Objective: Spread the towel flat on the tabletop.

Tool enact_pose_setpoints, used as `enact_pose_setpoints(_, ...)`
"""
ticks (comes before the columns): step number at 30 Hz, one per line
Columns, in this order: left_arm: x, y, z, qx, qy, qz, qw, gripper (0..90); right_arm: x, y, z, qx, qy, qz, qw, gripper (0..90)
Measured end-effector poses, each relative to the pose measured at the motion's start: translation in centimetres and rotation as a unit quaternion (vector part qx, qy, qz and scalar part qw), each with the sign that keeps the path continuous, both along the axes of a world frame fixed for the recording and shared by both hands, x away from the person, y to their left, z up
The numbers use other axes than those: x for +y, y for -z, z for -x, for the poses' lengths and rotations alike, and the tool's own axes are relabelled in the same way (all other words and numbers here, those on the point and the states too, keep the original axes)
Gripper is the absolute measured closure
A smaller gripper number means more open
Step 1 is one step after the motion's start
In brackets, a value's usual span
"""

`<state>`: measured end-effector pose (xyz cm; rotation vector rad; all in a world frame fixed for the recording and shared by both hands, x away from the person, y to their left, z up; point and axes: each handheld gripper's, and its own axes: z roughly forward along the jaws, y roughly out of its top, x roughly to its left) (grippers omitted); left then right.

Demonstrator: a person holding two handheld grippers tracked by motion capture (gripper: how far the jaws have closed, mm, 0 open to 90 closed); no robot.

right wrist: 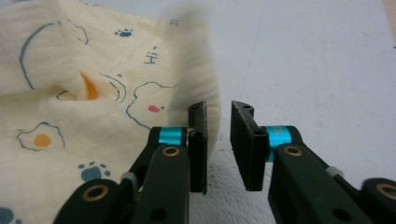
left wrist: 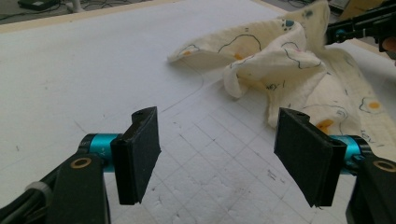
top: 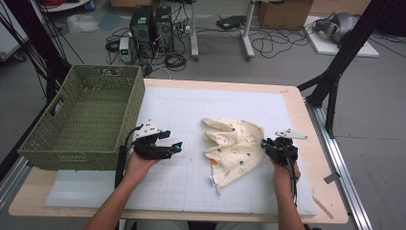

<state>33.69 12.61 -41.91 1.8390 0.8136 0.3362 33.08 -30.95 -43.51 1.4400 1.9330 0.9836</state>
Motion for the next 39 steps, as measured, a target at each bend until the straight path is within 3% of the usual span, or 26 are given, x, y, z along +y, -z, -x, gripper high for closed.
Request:
enact_pose_setpoints(1,-0.1,0.1,0.0,0.000,0.001,0.000,1.0000,31.4,-0.2,-0.1,0.3,-0.004,0.006,-0.004,1.0000,65.6)
enact_pose_setpoints(4,-0.4,0.3,-0.3,-0.003,0.001,0.004,1.0000,32.7,-0.8,-0.6,1.4,-0.023,0.009,-0.020,0.9995,59.7)
enact_pose_setpoints(7,-0.6,0.3,-0.7,-0.005,0.002,0.010,0.9999,36.9,-0.9,-1.2,2.5,-0.038,-0.006,-0.003,0.9992,56.8)
enact_pose_setpoints(9,-1.1,0.4,-1.0,-0.006,0.007,0.003,1.0000,38.1,-0.9,-1.4,3.1,-0.044,-0.016,-0.007,0.9989,54.8)
enact_pose_setpoints(11,-2.4,0.9,-1.8,0.009,0.028,-0.006,0.9996,36.7,-0.9,-1.6,3.4,-0.050,-0.026,-0.010,0.9984,52.5)
enact_pose_setpoints(14,-3.4,1.1,-2.5,0.012,0.030,-0.015,0.9994,36.2,-0.6,-2.1,3.8,-0.058,-0.040,-0.022,0.9973,49.9)
enact_pose_setpoints(18,-5.7,1.4,-3.9,0.032,0.034,-0.027,0.9986,38.1,-0.4,-2.3,4.2,-0.066,-0.056,-0.019,0.9960,50.7)
enact_pose_setpoints(19,-6.3,1.6,-4.2,0.031,0.040,-0.027,0.9983,42.3,-0.2,-2.3,4.4,-0.068,-0.063,-0.022,0.9955,51.0)
enact_pose_setpoints(22,-8.3,2.0,-5.1,0.048,0.048,-0.053,0.9963,42.9,-0.1,-2.2,4.5,-0.064,-0.071,-0.022,0.9952,51.2)
enact_pose_setpoints(24,-9.4,2.2,-5.5,0.044,0.043,-0.070,0.9957,43.4,0.0,-2.2,4.5,-0.062,-0.073,-0.023,0.9951,51.3)
enact_pose_setpoints(27,-10.8,2.9,-5.9,0.056,0.044,-0.095,0.9929,44.0,0.4,-2.0,4.5,-0.057,-0.087,-0.020,0.9944,52.2)
enact_pose_setpoints(30,-11.7,3.0,-5.9,0.036,0.039,-0.127,0.9904,50.3,0.8,-1.9,4.4,-0.054,-0.095,-0.019,0.9938,52.2)
enact_pose_setpoints(32,-11.7,2.9,-6.0,0.027,0.036,-0.137,0.9896,73.0,1.4,-1.6,4.4,-0.047,-0.108,-0.016,0.9929,52.0)
enact_pose_setpoints(33,-11.7,2.9,-5.9,0.022,0.041,-0.140,0.9891,73.0,1.4,-1.6,4.4,-0.047,-0.108,-0.016,0.9929,52.0)
enact_pose_setpoints(34,-11.7,2.9,-5.9,0.016,0.045,-0.145,0.9883,84.7,1.6,-1.5,4.3,-0.047,-0.112,-0.014,0.9925,51.9)
enact_pose_setpoints(36,-11.5,2.8,-5.8,0.013,0.053,-0.153,0.9867,86.1,2.0,-1.4,4.2,-0.044,-0.119,-0.011,0.9918,51.9)
enact_pose_setpoints(39,-10.6,2.5,-5.7,0.025,0.059,-0.147,0.9871,86.5,2.5,-1.2,4.1,-0.039,-0.129,-0.012,0.9909,51.9)
